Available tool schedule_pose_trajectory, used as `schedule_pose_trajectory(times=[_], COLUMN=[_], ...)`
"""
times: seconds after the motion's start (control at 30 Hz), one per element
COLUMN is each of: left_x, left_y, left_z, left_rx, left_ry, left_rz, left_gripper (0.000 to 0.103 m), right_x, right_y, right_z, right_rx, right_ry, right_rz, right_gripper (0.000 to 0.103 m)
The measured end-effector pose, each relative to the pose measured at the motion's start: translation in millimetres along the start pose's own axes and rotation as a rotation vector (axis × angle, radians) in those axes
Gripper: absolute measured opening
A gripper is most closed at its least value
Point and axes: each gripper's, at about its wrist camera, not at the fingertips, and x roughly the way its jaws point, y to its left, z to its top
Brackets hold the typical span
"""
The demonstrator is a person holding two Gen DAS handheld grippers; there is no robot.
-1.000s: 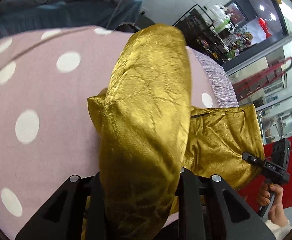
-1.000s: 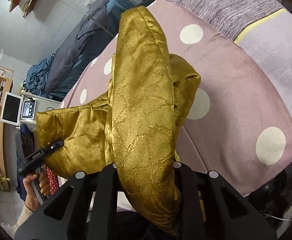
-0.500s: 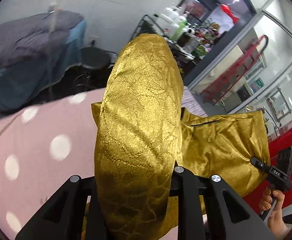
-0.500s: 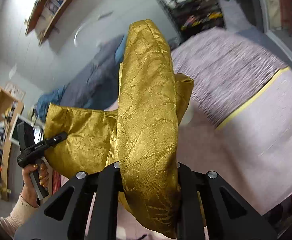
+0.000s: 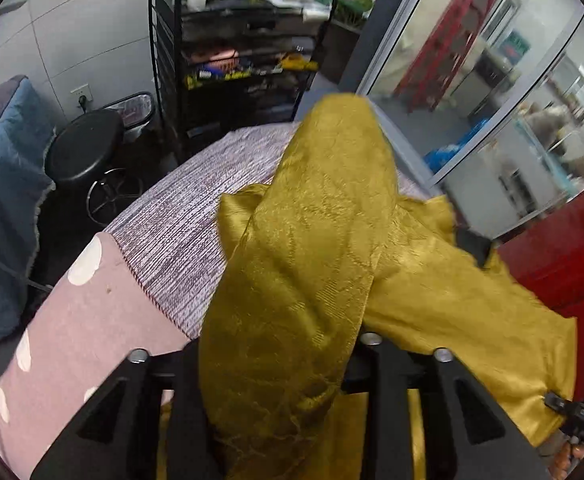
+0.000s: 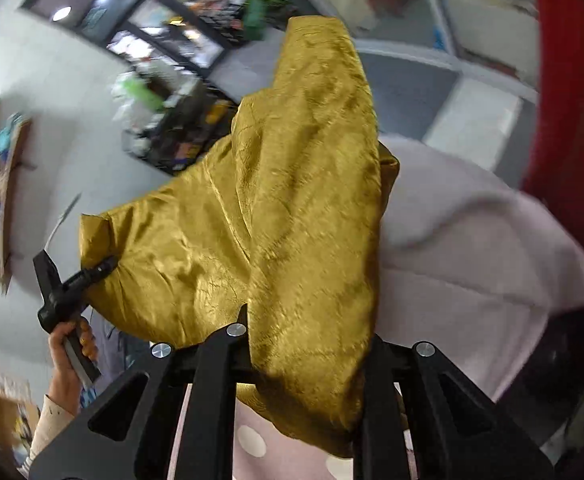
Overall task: Fold large clothes
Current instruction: 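Lift the gold bundle with both tools and carry it onto the grey cushion, then lower the bundle onto the cushion and open both tools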
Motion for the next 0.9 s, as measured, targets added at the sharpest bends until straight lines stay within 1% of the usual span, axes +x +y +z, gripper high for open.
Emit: schedule_pose_trajectory(times=[0.03, 0.07, 0.1, 0.13, 0.17, 0.2, 0.23, 0.27, 0.3, 0.33, 0.37, 0.4, 0.43, 0.5, 0.53, 0.6, 0.63, 0.7, 0.77, 0.8, 0.83, 0.9], left_x=[11.3, 16.7, 16.0, 18.0, 16.5, 13.7, 9.0, 1.1, -9.8, -16.0, -29.6, -44.3, -59.4, -81.4, -90.7, -100.9, -104.3, -110.3, -112.9, -113.4, -114.3, -114.8], left_y=[0.9, 3.8, 9.9, 13.5, 18.6, 23.5, 29.6, 38.7, 44.8, 49.4, 56.6, 63.7, 69.7, 77.9, 81.2, 80.9, 78.1, 66.4, 53.7, 47.7, 42.4, 31.3], left_z=[2.9, 3.8, -2.1, 0.5, 4.3, 7.8, 9.6, 10.9, 12.2, 17.3, 17.4, 16.4, 13.6, 9.5, 5.2, -7.0, -15.2, -39.1, -69.7, -86.0, -101.6, -136.8], left_rx=[-0.012, -0.03, -0.045, -0.062, -0.084, -0.108, -0.134, -0.171, -0.198, -0.221, -0.251, -0.282, -0.312, -0.343, -0.349, -0.328, -0.303, -0.227, -0.173, -0.157, -0.148, -0.144], left_ry=[0.007, 0.007, 0.002, -0.007, -0.018, -0.034, -0.053, -0.077, -0.1, -0.126, -0.167, -0.21, -0.25, -0.293, -0.302, -0.302, -0.295, -0.274, -0.255, -0.241, -0.228, -0.205], left_rz=[0.011, 0.016, 0.018, 0.02, 0.029, 0.032, 0.024, 0.011, 0.004, -0.001, -0.003, 0.004, 0.013, 0.01, 0.006, 0.012, 0.024, 0.082, 0.118, 0.134, 0.15, 0.18], left_gripper=[0.049, 0.058, 0.065, 0.069, 0.078, 0.081, 0.081, 0.081, 0.081, 0.081, 0.083, 0.087, 0.088, 0.089, 0.089, 0.089, 0.089, 0.089, 0.09, 0.094, 0.096, 0.097], right_x=[7.2, 12.2, 18.4, 22.9, 26.6, 28.1, 31.2, 34.3, 35.3, 38.3, 40.4, 40.7, 39.0, 39.7, 38.2, 36.2, 37.1, 37.5, 36.4, 35.5, 32.4, 26.4], right_y=[-19.0, -33.1, -48.8, -57.4, -63.1, -62.0, -63.4, -64.8, -65.0, -60.7, -61.3, -62.3, -67.6, -68.6, -70.2, -71.5, -67.5, -63.9, -64.4, -65.3, -66.3, -68.7], right_z=[-0.8, -1.2, -2.2, -2.2, -1.6, -5.0, -3.7, -1.7, 0.5, -7.6, -6.0, -6.5, -9.2, -9.4, -10.9, -12.7, -12.5, -11.8, -10.2, -8.3, -7.4, -6.9], right_rx=[0.069, 0.129, 0.197, 0.229, 0.24, 0.238, 0.231, 0.229, 0.235, 0.241, 0.248, 0.25, 0.248, 0.237, 0.231, 0.236, 0.242, 0.244, 0.257, 0.266, 0.277, 0.29], right_ry=[0.018, 0.028, 0.044, 0.051, 0.051, 0.051, 0.053, 0.058, 0.057, 0.058, 0.062, 0.065, 0.065, 0.063, 0.062, 0.061, 0.059, 0.054, 0.048, 0.044, 0.04, 0.033], right_rz=[-0.006, 0.003, 0.015, 0.016, 0.006, -0.005, -0.014, -0.03, -0.039, -0.037, -0.037, -0.042, -0.047, -0.054, -0.06, -0.066, -0.069, -0.083, -0.108, -0.111, -0.115, -0.131], right_gripper=[0.016, 0.018, 0.02, 0.021, 0.025, 0.03, 0.033, 0.041, 0.045, 0.045, 0.046, 0.05, 0.051, 0.051, 0.051, 0.052, 0.053, 0.056, 0.061, 0.062, 0.062, 0.063])
